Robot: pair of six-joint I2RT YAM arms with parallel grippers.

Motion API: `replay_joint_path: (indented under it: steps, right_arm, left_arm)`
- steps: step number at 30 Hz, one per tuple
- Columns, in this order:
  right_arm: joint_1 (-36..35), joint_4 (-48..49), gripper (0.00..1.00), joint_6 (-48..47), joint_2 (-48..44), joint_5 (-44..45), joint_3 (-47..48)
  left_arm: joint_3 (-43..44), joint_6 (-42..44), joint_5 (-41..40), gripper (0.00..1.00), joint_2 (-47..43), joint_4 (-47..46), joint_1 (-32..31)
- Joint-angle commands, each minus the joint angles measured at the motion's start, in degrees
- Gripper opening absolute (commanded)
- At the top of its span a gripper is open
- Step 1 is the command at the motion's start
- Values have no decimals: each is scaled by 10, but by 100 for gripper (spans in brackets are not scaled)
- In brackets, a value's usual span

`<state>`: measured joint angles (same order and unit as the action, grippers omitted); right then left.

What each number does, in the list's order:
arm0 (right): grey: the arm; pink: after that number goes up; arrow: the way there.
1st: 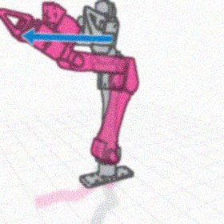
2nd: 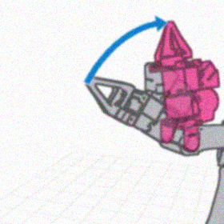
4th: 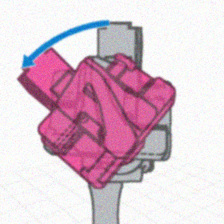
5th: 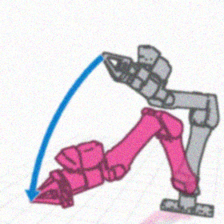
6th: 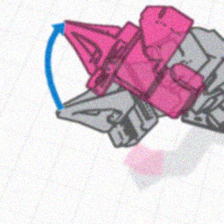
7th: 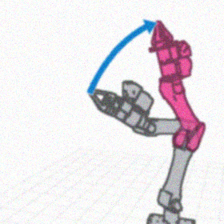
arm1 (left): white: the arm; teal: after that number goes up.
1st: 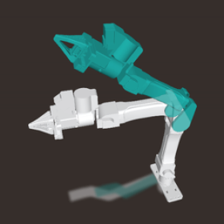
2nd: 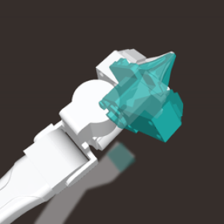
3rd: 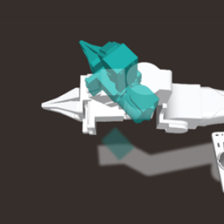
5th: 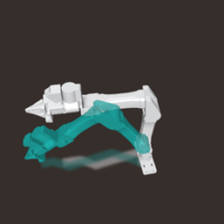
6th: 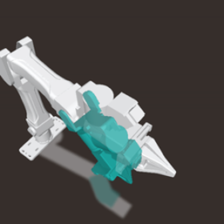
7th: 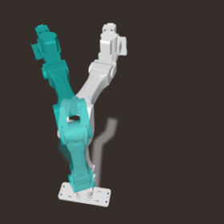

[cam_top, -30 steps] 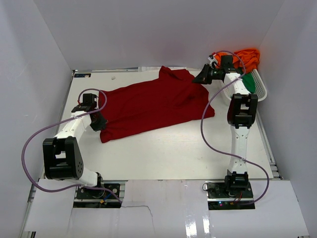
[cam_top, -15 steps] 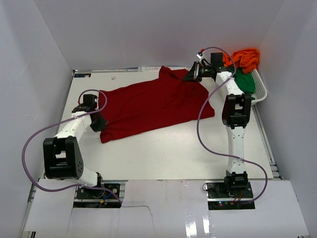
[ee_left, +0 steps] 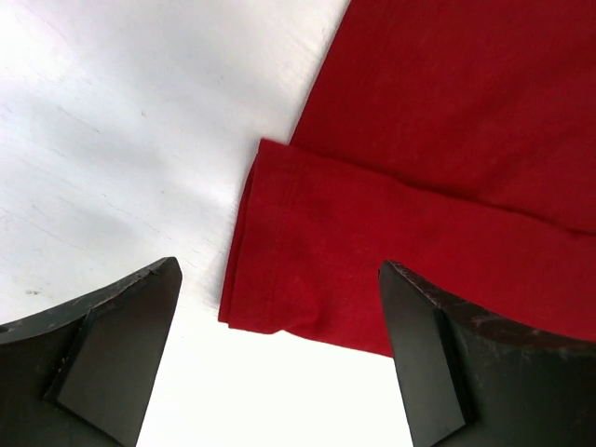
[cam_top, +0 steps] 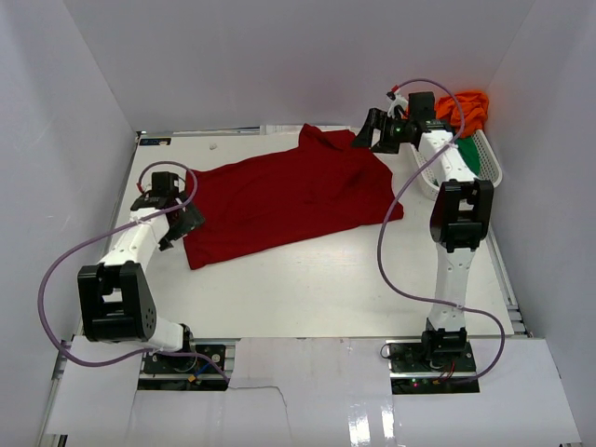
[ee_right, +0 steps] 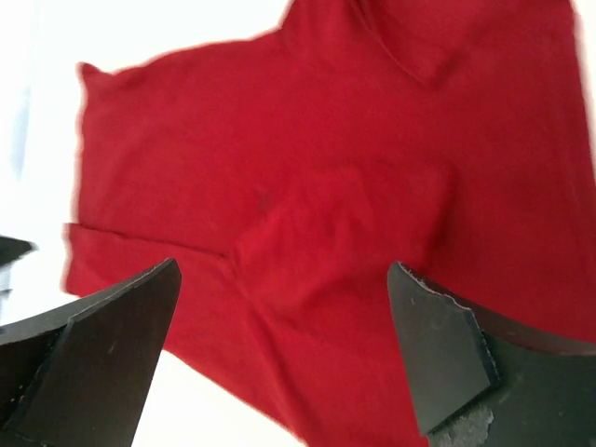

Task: Fold and stack the t-shirts
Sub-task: Fold the flattened tshirt in 1/3 of the way

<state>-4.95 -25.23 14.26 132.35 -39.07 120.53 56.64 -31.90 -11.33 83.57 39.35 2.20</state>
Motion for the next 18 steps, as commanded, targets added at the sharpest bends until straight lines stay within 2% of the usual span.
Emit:
replay_joint_path:
  steps: [1, 3, 4, 8, 15, 18]
  right_arm:
    - [-12, -78, 98, -78, -99, 124, -48]
    - [-20, -103, 100, -96, -132, 171, -115]
    - [-23, -106, 97, -99, -140, 205, -156]
    - [-35, -117, 95, -113, -169, 260, -235]
    - [-36, -128, 89, -114, -142, 308, -239]
    - [-36, -131, 83, -108, -127, 330, -228]
  left_arm:
    - [26, 9, -30, 98, -56, -2, 3]
    - [18, 29, 16, 98, -56, -13, -7]
    - [15, 32, 29, 98, -53, -15, -12]
    - [-2, 54, 144, 98, -40, -38, -61]
    - [8, 64, 187, 98, 33, -45, -112]
    - [22, 68, 196, 98, 65, -48, -122]
